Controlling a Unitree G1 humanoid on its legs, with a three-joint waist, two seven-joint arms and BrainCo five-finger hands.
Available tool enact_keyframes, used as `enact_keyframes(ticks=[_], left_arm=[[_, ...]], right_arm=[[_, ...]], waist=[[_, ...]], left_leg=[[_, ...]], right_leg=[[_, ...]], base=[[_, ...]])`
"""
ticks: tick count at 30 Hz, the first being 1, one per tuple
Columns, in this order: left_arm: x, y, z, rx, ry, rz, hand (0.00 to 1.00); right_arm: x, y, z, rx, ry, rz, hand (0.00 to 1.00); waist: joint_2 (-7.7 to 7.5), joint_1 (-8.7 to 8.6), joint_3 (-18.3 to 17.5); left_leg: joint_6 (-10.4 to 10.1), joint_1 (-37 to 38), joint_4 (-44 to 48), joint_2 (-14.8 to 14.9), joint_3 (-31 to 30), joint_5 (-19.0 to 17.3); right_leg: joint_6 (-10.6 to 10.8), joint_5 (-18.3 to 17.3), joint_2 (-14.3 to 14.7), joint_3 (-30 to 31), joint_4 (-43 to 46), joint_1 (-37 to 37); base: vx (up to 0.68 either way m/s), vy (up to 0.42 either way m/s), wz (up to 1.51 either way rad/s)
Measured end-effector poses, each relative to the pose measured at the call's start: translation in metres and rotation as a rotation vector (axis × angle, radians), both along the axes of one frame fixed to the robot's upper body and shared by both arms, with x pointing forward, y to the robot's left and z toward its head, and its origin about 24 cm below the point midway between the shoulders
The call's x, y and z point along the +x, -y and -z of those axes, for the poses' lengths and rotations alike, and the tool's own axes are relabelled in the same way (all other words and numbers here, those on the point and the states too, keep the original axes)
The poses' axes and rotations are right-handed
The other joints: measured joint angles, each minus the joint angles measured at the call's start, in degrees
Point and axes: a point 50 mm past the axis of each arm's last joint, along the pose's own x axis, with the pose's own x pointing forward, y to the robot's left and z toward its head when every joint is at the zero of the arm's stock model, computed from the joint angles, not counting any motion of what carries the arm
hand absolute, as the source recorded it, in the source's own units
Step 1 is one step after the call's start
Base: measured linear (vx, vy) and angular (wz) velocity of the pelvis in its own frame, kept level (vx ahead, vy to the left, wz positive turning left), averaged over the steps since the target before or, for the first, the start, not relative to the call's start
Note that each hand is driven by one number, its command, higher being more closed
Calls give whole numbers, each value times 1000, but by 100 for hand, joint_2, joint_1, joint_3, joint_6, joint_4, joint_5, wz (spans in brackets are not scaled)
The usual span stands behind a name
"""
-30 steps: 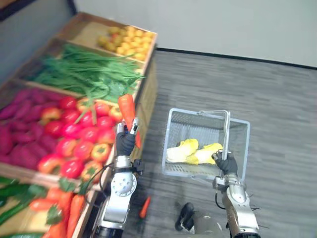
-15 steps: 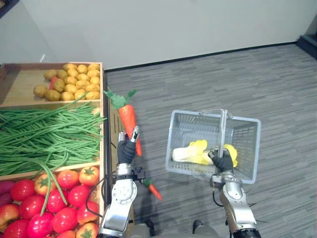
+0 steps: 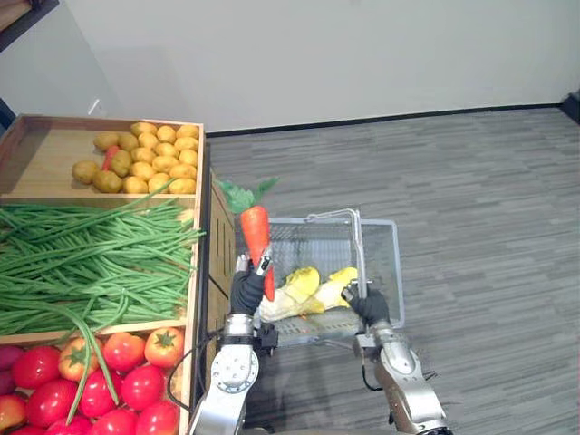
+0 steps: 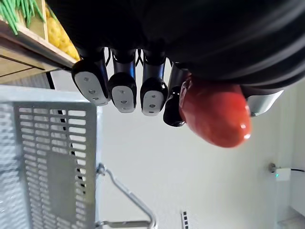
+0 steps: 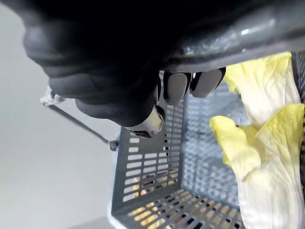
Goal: Pick vegetable in the basket
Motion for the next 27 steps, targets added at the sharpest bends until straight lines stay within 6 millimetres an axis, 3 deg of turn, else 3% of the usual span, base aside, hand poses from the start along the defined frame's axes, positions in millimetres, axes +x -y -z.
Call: enact_keyframes(ticks=[6,9,10,11,12,14,15,18,22,23,24,27], left_arm=[[11,8,18,9,-96,107,100],[18,10,24,35,-121,130,100],[19,11,28,46,-137,136,100],[22,12,35,60,-166,136,100],[25,8,41,89,-190,133,100],[28,5,46,125,-206,137,100],[28,9,51,129,-233,142,100],[26,12,60,155,-273,145,100],[26,13,67,201,-296,151,100],[26,12,69,217,-302,147,0],[25,11,71,239,-308,138,0],[24,-1,76,285,-332,113,0]], right_arm=[[-3,-9,0,107,-16,-89,100],[-7,-19,2,110,-23,-170,100],[-10,-22,2,113,-28,-200,100],[-11,-25,3,116,-32,-236,100],[-15,-34,4,136,-38,-279,100],[-20,-44,4,166,-47,-322,100],[-21,-45,5,171,-53,-337,100],[-22,-42,7,172,-62,-340,100],[-20,-39,7,170,-61,-329,100],[-19,-37,7,169,-60,-321,100],[-18,-34,7,166,-60,-302,100],[-14,-25,7,163,-58,-257,100]], waist=[[-12,-37,-91],[28,-140,-134],[124,-192,-123],[362,-171,-79],[211,-199,-192],[-31,-283,-275],[59,-315,-307],[243,-345,-281],[243,-371,-282],[256,-386,-290],[286,-396,-289],[146,-371,-285]], left_leg=[[-1,-14,83,22,74,0],[-2,18,97,105,79,1],[-10,39,175,239,97,6],[-20,66,239,450,94,10],[-151,49,251,448,146,91],[-221,78,265,232,144,27],[-335,122,295,304,148,-74],[-337,153,405,391,174,-79],[-435,125,492,391,151,-155],[-435,189,175,373,150,-104],[-438,273,-62,364,187,-24],[-437,278,-103,272,153,-21]], right_leg=[[-40,44,16,111,-42,-8],[-42,44,88,148,74,-24],[-57,26,190,226,493,-216],[-91,-480,429,289,723,-573],[-203,-353,595,398,-176,-535],[-319,296,519,263,-542,-600],[-294,286,560,275,-727,-472],[-302,287,677,392,-728,-415],[-314,282,642,399,-625,-362],[-313,283,636,386,-620,-362],[-305,279,668,379,-622,-373],[-229,341,593,367,-622,-420]], base=[[68,-17,-10],[74,-57,-3],[62,-74,-30],[63,-85,-34],[53,-90,-28],[119,-106,1],[155,-105,-4],[125,-63,-10],[69,-1,-6],[0,50,3],[5,75,11],[-31,82,4]])
